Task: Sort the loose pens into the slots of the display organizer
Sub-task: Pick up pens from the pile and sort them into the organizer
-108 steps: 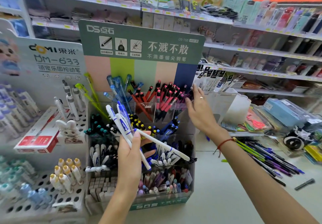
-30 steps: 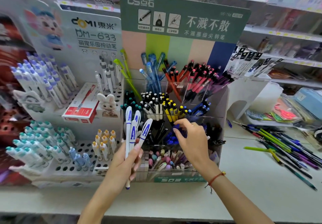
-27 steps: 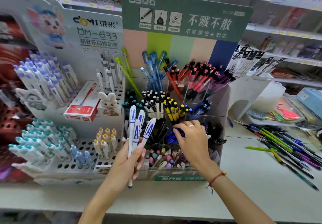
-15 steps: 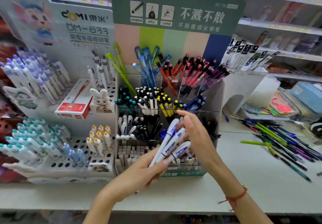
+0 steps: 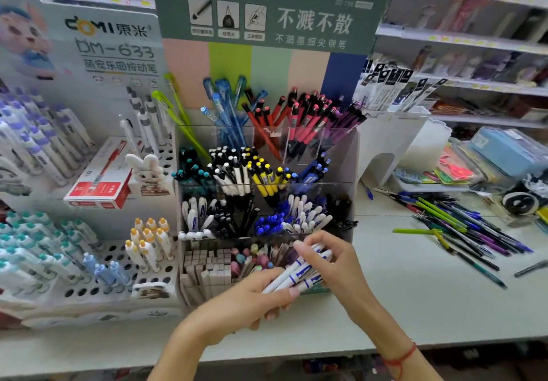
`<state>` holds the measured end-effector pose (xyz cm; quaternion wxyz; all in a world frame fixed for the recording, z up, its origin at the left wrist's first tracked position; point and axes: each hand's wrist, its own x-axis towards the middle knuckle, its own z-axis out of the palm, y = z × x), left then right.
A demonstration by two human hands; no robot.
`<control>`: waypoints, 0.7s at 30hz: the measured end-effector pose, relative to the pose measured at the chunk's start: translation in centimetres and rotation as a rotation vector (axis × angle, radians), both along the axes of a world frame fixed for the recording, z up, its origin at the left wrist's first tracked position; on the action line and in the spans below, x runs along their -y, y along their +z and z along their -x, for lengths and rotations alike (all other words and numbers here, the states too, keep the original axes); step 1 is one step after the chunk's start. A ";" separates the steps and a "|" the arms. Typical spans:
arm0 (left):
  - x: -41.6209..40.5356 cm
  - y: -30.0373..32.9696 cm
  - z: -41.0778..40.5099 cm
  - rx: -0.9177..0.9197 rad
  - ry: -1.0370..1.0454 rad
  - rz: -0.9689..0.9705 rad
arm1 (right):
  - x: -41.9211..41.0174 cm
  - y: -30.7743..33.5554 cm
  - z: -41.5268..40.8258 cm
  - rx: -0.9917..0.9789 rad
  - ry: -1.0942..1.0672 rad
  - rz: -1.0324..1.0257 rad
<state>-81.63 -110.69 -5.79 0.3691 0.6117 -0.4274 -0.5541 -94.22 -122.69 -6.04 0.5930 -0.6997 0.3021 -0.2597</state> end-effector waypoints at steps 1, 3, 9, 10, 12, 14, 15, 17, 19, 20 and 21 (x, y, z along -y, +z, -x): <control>0.1 0.2 0.1 -0.011 0.004 0.006 | 0.0 0.1 0.1 0.018 -0.012 -0.035; 0.2 0.8 0.2 -0.032 0.017 0.041 | 0.2 0.4 0.3 0.126 0.018 -0.214; -1.5 2.3 -1.4 -0.180 0.064 0.131 | -0.9 1.9 -2.1 0.074 0.301 -0.239; -1.8 2.3 -1.5 -0.191 0.083 0.118 | -1.3 2.3 -3.0 0.050 0.289 -0.180; -2.4 2.3 -1.7 -0.226 0.174 0.092 | -1.7 2.7 -4.8 0.007 0.284 -0.079; -3.2 2.1 -2.4 -0.203 0.320 0.119 | -2.0 3.4 -6.6 0.023 0.273 -0.007; -3.7 2.0 -3.0 -0.163 0.415 0.146 | -1.9 3.6 -7.4 0.050 0.222 -0.002; -4.9 0.9 -4.4 -0.039 0.697 0.207 | -1.0 3.8 -8.9 0.131 0.049 -0.034; -5.9 -0.2 -5.9 0.165 1.002 0.252 | -0.3 4.0 -10.4 0.199 -0.076 0.005; -6.2 -0.8 -6.6 0.286 1.074 0.256 | -0.2 3.9 -11.2 0.213 -0.101 0.056; -6.2 -1.2 -7.0 0.413 1.083 0.246 | -0.3 3.7 -12.0 0.223 -0.107 0.107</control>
